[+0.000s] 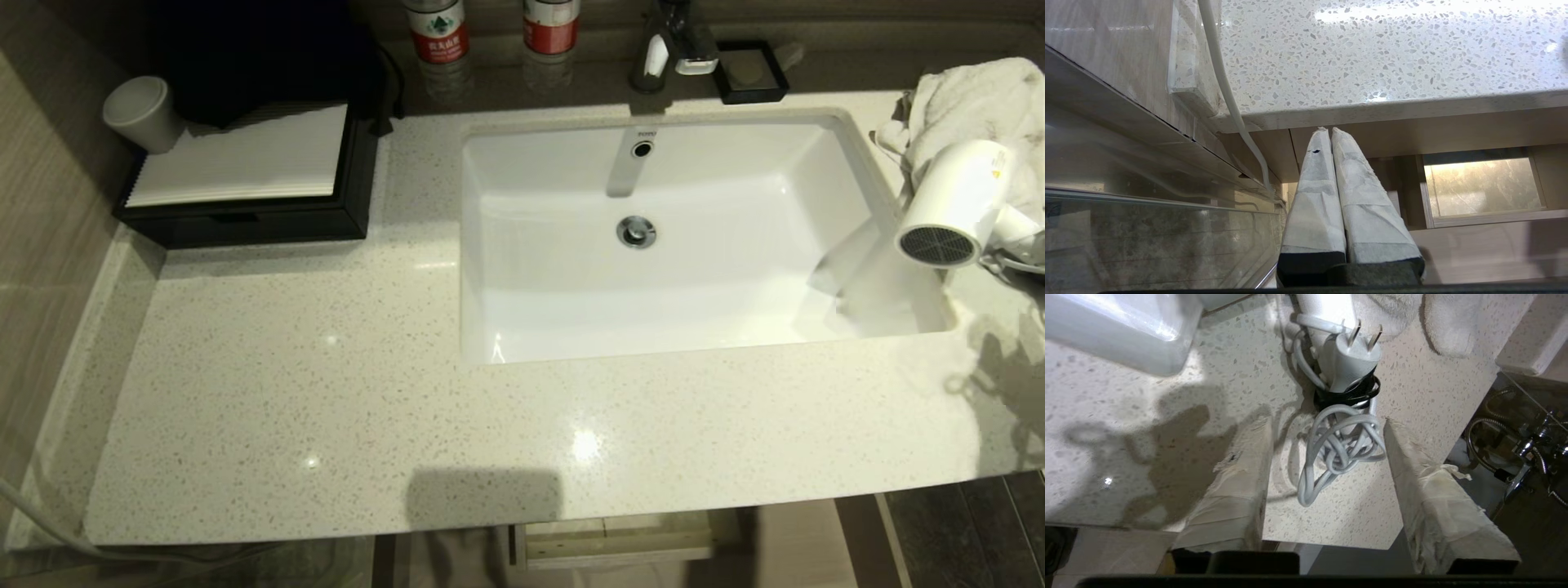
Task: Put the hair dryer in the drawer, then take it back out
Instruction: Place it on the countertop, then close the drawer
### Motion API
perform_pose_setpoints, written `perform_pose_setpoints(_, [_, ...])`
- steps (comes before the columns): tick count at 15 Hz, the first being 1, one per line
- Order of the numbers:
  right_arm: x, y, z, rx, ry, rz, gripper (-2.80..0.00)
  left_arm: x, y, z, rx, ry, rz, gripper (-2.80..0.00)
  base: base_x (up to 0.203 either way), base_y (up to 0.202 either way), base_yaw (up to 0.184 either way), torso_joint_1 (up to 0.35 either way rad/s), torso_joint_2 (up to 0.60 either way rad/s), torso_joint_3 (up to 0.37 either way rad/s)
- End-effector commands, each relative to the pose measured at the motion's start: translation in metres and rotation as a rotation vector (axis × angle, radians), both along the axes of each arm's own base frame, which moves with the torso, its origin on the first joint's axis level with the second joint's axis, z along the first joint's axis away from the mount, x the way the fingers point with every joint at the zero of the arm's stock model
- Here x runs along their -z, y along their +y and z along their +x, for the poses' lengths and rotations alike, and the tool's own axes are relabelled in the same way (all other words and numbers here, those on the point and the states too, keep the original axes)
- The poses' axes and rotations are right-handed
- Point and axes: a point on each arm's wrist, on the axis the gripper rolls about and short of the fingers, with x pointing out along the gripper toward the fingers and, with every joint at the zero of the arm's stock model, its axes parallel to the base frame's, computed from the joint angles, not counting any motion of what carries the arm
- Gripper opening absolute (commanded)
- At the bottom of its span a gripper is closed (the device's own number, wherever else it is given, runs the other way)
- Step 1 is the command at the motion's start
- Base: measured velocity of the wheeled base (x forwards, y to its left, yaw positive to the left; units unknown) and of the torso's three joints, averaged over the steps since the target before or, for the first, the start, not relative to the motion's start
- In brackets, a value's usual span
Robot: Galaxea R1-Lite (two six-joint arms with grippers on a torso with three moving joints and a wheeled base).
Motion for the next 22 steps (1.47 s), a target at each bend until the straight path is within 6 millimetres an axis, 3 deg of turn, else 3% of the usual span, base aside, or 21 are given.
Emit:
perform_pose_setpoints(1, [-0.003, 0.018, -0.029, -0.013, -0.042, -0.027, -2.8, 0.0, 0.0, 0.0, 0.0, -0.001, -0.001, -2.8, 0.0, 0.0, 0.0, 0.0, 0.0, 0.0])
perform_pose_setpoints(8, [0.003, 0.053, -0.086, -0.023, -0.146, 0.023, -2.8, 0.0, 0.0, 0.0, 0.0, 0.001, -0.001, -2.8, 0.0, 0.0, 0.0, 0.0, 0.0, 0.0])
perform_pose_setpoints(11, [0.01, 0.062, -0.1, -0.008, -0.174, 0.128, -2.8, 0.0, 0.0, 0.0, 0.0, -0.001, -0.001, -2.8, 0.0, 0.0, 0.0, 0.0, 0.0, 0.0])
perform_pose_setpoints(16, [0.019, 0.072, -0.122, 0.006, -0.219, 0.162, -2.8, 0.0, 0.0, 0.0, 0.0, 0.001, -0.001, -2.8, 0.0, 0.0, 0.0, -0.001, 0.01, 0.001])
perform_pose_setpoints(22, [0.038, 0.087, -0.155, -0.002, -0.26, 0.15, -2.8, 0.0, 0.0, 0.0, 0.0, -0.001, -0.001, -2.8, 0.0, 0.0, 0.0, -0.342, 0.33, -0.003])
